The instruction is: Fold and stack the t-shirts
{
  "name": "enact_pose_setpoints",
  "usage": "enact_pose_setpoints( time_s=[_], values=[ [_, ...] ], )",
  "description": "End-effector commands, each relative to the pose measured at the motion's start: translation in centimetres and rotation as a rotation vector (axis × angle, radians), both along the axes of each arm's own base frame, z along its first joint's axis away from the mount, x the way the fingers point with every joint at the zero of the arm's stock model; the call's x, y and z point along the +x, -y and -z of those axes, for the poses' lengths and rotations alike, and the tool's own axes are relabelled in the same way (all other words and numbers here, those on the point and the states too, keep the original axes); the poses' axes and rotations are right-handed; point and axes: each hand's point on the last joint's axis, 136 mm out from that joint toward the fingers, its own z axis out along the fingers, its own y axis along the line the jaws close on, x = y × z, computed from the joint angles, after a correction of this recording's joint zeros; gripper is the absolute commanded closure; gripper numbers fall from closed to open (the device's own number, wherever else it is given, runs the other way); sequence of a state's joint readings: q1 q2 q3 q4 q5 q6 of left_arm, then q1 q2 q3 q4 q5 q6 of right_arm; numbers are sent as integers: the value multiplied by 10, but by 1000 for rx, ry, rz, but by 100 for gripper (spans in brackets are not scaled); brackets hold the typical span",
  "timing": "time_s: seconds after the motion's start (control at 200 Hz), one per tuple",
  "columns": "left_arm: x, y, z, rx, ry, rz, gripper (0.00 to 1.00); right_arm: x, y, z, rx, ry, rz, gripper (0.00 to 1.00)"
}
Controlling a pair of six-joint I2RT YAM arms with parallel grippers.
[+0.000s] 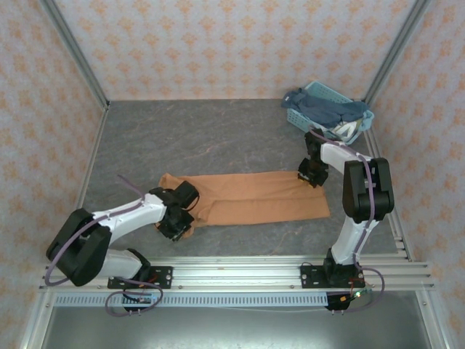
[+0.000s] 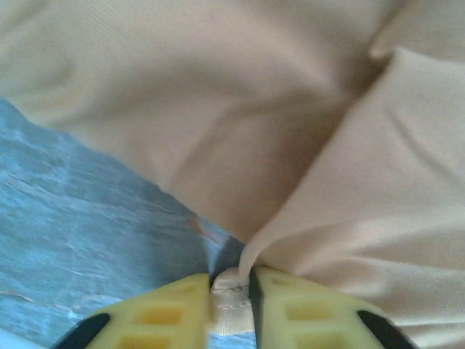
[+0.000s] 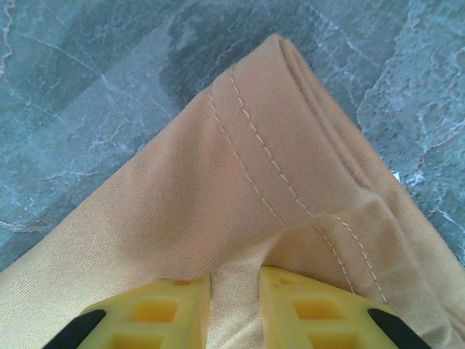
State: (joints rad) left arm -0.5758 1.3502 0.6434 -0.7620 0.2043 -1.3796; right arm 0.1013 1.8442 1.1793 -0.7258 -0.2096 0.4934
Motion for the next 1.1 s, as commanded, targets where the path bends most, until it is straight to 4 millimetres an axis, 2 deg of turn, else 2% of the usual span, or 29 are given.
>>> enact_pose_setpoints(
  time_s=[0.0,0.075,0.16,0.415,0.545,0.911,1.096],
  values=[
    [5,-5,-1,80,24,8,99,-16,9,9,-40,-50,0,75],
    [4,-13,-13,112,44,-2,100,-15,8,7,-37,-44,2,75],
    [6,-12,-25,75,99,-30,100,-14,9,4,-40,-35,1,75],
    [16,24,-53,-95,170,-25,100,-13,8,2,-39,-33,-4,76],
    [13,31,-64,-89,153,20,100,-12,8,3,-36,-35,-9,76],
    [11,53,-69,-134,158,72,100,-16,9,6,-45,-51,-10,76],
    [7,53,-68,-119,132,106,100,-18,10,6,-48,-58,-13,76]
  ],
)
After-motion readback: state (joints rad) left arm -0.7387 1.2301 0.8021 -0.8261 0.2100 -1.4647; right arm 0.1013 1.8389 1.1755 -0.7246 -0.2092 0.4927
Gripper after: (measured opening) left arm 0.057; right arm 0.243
